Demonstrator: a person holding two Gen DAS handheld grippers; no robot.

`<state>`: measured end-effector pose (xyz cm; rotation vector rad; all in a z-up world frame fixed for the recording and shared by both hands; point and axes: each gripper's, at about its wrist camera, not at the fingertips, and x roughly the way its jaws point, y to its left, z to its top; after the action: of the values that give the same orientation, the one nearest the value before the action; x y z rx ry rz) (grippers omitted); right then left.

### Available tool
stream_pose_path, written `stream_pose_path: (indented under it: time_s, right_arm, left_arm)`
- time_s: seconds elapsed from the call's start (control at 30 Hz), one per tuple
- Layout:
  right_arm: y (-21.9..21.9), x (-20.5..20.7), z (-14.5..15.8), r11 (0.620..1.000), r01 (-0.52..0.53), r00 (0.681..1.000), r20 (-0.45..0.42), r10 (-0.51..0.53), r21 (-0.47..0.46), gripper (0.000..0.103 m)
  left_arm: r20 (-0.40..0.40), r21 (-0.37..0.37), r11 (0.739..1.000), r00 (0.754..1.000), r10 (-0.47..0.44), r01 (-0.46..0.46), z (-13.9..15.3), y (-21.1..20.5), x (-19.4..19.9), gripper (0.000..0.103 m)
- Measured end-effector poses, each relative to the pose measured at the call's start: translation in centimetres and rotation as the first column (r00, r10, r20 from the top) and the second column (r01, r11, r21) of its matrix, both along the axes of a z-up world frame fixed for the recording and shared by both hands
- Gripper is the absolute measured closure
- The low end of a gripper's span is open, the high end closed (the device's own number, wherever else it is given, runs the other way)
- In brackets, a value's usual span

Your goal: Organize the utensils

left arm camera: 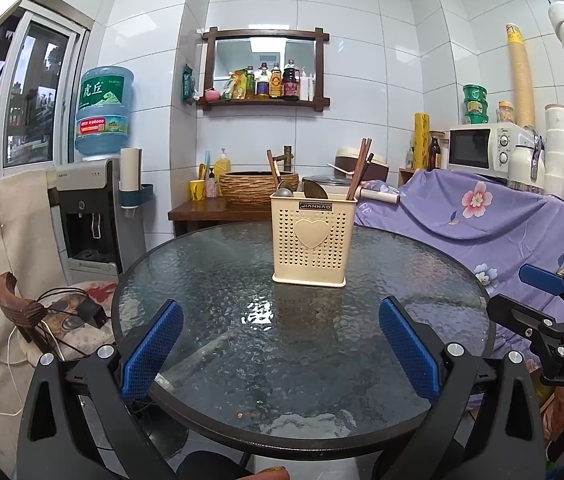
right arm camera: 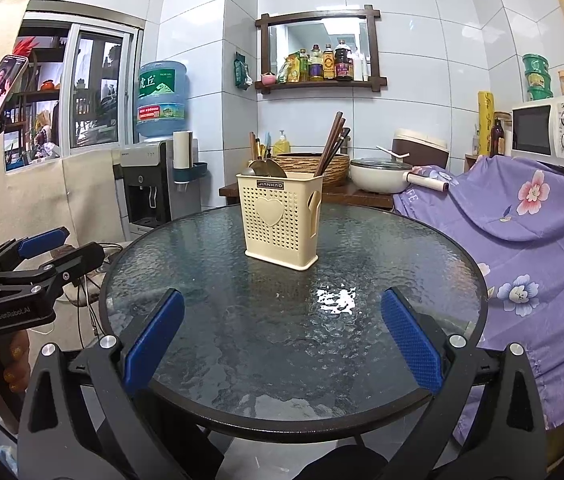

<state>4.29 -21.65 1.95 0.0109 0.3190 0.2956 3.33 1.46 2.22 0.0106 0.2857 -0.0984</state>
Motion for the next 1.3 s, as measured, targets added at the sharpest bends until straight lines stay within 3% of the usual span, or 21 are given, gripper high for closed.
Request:
stream_pose_path:
  time_s: [1.3]
  right_arm:
    - [0.33,0.5,-0.41,1.0,-0.006,1.0,-0.019,0.006,-0.008,0.006]
  left_arm:
    - [-0.053,0.007,1.0,0.999,0.004,-0.003,-0.51,-0.26,0.78,0.007]
